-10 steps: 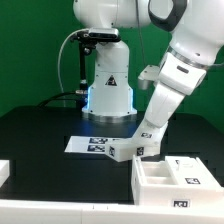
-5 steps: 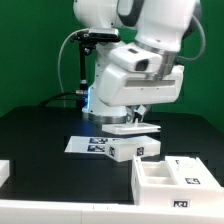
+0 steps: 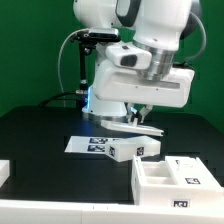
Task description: Assemble cabinet
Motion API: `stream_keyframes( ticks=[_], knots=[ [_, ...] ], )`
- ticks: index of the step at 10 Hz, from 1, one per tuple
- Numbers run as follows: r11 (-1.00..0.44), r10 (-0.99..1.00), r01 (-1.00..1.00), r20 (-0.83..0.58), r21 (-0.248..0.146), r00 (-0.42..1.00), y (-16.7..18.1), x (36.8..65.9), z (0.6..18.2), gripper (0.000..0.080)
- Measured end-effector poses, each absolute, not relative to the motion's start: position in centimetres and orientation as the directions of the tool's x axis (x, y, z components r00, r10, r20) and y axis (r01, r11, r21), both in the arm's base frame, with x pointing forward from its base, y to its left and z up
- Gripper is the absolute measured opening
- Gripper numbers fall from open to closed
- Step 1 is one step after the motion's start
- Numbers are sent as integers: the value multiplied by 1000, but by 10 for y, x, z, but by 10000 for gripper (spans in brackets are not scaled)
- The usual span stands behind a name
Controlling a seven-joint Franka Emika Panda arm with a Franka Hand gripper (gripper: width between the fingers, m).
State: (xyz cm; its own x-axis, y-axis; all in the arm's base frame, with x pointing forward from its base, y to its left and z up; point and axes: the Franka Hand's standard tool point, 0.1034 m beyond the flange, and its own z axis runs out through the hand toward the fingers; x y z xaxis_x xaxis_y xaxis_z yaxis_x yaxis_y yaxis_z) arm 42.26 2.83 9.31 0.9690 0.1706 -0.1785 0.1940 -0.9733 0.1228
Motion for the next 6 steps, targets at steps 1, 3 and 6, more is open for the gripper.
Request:
stream_keyframes(
  ticks=[1,3,6],
  knots=[
    [-992,9,28,-158,120,987,20,421,95,65],
    [-956,-294,-287,-169,63,941,17,423,98,65],
    [-906,-424,-414,-144,93,894,25,425,97,65]
  ],
)
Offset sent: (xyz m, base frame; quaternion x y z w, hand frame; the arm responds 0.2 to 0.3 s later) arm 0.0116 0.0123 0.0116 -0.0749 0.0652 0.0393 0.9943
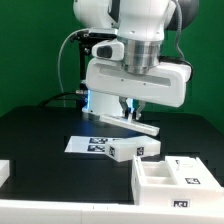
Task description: Assemble cabinet
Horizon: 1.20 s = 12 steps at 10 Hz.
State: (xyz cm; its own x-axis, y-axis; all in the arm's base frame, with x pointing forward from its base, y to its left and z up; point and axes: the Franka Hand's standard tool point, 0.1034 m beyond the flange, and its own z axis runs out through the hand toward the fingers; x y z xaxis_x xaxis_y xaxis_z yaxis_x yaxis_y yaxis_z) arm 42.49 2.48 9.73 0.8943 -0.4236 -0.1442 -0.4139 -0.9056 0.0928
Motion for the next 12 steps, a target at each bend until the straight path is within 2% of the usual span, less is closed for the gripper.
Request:
stream_keyframes(
  ticks=[1,4,5,6,8,9,10,11,12],
  knots=[
    [-862,-506,-499,-135,83,852,25,426,96,65],
    [-518,-846,-854,-117,-51,520,17,433,87,65],
    [-411,-897,-909,-151,-67,416,19,432,89,65],
    [-387,-906,-921,-169,-41,388,25,434,92,65],
    [-284,-943,-958,-176,-26,284,26,434,90,65],
    [-168,-968,-985,-186,-30,170,26,436,90,65],
    [39,-978,-996,-205,-85,-20,19,439,87,65],
    [183,-965,-974,-211,-132,-153,16,439,85,65],
    [254,-953,-954,-212,-158,-219,22,441,86,65]
  ],
)
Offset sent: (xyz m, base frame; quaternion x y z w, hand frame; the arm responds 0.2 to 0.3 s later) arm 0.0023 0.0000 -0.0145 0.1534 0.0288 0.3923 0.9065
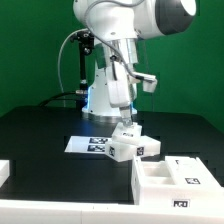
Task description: Assemble cabinet
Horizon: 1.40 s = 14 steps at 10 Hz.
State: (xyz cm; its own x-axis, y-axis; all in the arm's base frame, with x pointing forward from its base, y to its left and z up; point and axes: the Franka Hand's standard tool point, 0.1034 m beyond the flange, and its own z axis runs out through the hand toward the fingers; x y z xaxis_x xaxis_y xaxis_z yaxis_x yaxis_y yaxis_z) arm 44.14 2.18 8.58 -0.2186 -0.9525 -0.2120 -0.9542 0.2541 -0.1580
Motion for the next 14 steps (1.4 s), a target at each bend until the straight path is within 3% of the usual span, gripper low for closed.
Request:
stream_keyframes(
  ticks=[1,5,7,11,14],
  knots=[
    [295,-946,-938,-195,-184,-259,29,443,84,65],
    [282,-951,-943,-184,-176,-250,31,437,75,65],
    [252,-960,-945,-179,-209,-217,37,442,83,65],
    [138,-983,-977,-146,-165,-115,30,428,56,65],
    [91,-980,-985,-191,-149,-61,31,429,60,65]
  ],
)
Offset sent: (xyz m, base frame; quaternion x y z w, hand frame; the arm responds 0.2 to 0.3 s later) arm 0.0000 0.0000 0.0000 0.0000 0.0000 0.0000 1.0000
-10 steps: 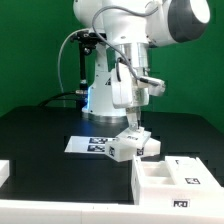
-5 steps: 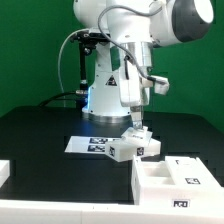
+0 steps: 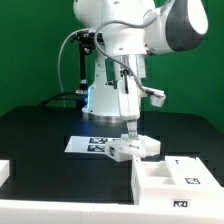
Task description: Assemble cabinet
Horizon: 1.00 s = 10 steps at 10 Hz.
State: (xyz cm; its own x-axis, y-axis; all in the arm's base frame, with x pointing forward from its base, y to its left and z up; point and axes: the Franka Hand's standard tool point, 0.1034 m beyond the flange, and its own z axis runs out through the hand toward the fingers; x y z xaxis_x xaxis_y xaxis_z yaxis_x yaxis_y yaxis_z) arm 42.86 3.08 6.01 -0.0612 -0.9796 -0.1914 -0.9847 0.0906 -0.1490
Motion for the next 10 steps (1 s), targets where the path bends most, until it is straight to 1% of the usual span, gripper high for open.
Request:
stream_keyframes(
  ticks=[1,2,3,4,5,7,8,9,10],
  knots=[
    [89,-968,-988,-243,-129,-55,28,428,65,65],
    [107,-948,-991,-308,-82,-77,25,423,63,65],
    [80,-944,-992,-327,-96,-45,17,423,62,65],
    [77,-925,-993,-377,-92,-37,15,421,61,65],
    [101,-929,-991,-365,-90,-61,14,422,62,65],
    [50,-943,-989,-333,-142,0,37,432,74,65],
    [26,-954,-983,-297,-180,29,44,440,80,65],
    [15,-956,-982,-289,-191,42,46,443,81,65],
    [18,-957,-982,-289,-186,37,44,442,79,65]
  ],
)
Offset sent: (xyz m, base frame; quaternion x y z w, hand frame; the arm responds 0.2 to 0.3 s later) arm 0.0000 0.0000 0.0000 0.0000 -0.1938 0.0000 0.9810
